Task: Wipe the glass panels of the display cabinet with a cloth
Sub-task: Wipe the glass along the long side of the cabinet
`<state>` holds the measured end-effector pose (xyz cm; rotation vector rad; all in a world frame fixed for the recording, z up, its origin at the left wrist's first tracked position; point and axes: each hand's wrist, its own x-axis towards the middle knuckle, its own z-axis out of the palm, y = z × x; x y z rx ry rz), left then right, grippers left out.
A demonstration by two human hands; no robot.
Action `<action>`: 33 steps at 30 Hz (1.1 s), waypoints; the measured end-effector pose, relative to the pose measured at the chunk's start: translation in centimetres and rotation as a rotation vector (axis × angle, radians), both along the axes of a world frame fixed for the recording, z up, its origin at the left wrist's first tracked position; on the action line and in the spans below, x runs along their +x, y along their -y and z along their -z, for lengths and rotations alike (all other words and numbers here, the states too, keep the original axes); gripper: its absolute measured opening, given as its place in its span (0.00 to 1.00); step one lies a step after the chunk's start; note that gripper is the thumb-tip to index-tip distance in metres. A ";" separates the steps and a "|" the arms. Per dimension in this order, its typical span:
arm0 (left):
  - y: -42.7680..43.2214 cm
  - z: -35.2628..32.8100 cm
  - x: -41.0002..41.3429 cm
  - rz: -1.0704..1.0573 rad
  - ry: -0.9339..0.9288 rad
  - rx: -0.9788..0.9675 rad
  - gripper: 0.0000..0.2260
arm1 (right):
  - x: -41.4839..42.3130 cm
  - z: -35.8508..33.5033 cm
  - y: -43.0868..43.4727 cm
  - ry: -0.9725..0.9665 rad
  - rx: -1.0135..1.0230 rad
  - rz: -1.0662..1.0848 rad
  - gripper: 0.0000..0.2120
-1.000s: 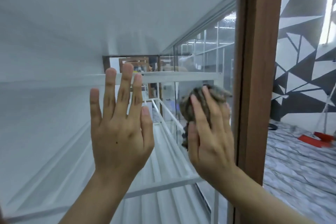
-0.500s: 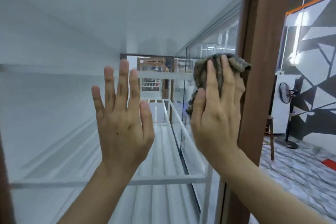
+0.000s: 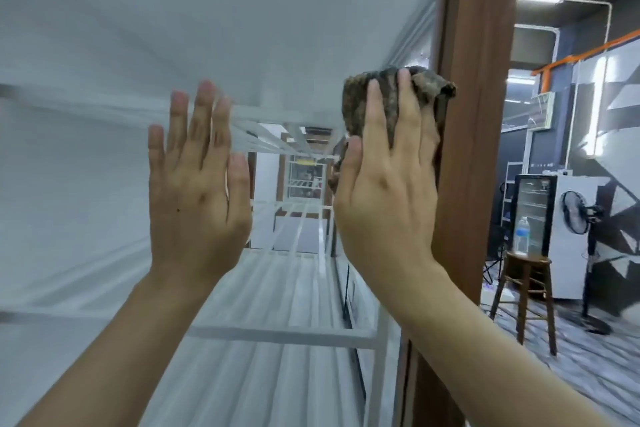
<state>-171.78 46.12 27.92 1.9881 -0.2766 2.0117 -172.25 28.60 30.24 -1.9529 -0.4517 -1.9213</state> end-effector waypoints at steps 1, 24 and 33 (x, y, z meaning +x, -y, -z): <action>0.2 0.7 -0.1 0.017 0.002 -0.004 0.25 | -0.1 1.4 0.0 -0.001 -0.001 0.004 0.24; 0.5 14.3 1.0 -0.048 -0.011 0.168 0.29 | 1.5 7.9 -1.4 0.095 0.007 0.184 0.29; 0.6 14.2 1.2 -0.049 -0.002 0.187 0.30 | 1.7 15.8 1.1 0.120 -0.113 0.214 0.37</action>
